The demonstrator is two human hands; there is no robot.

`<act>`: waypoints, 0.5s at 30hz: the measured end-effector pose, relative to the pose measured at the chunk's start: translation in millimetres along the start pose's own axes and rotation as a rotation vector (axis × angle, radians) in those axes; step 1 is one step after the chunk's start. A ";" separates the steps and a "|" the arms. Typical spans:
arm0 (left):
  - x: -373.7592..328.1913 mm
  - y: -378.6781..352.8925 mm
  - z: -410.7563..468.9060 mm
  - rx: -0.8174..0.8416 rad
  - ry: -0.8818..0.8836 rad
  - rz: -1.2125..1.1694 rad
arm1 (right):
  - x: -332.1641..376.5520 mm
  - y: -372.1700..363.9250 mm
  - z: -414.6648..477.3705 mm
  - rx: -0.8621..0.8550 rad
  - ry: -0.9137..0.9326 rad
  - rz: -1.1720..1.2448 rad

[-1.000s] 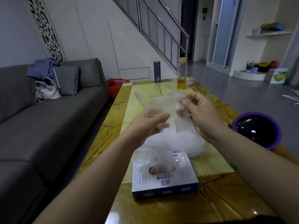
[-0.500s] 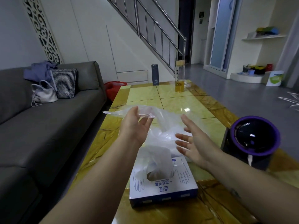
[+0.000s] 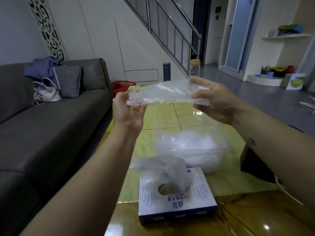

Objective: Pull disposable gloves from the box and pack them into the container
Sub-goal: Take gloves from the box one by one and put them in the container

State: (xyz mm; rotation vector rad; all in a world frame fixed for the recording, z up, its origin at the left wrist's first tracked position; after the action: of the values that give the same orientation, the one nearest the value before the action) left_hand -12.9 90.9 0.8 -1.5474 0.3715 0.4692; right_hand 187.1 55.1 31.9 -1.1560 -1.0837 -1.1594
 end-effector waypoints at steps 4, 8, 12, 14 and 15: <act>-23.5 52.4 12.3 -0.356 -0.215 0.130 | -53.5 26.8 12.9 0.045 -0.139 -0.370; -42.9 14.5 -4.5 -0.111 -0.827 0.905 | -92.0 38.3 26.3 0.126 -0.220 -0.666; 46.7 -39.1 -14.3 0.775 -0.696 1.892 | -106.9 42.4 33.3 0.203 -0.278 -0.851; 86.5 -15.4 -0.8 0.936 -0.204 2.301 | -112.5 43.6 33.9 0.234 -0.314 -0.881; 96.6 -1.4 4.0 0.953 0.008 2.423 | -114.3 43.8 33.4 0.251 -0.324 -0.898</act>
State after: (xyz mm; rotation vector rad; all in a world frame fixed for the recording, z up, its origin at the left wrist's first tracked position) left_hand 70.4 100.2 -47.2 0.5574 2.0217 1.6493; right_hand 218.6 101.1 -82.1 -0.6558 -2.0552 -1.4594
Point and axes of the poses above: each hand's wrist, its own z-axis towards the middle knuckle, its own y-axis out of the back of the hand, x = y × z, the point moved 6 cm from there along z, towards the middle knuckle, and after that the axes turned 5 degrees about -z, right-handed, at the moved point
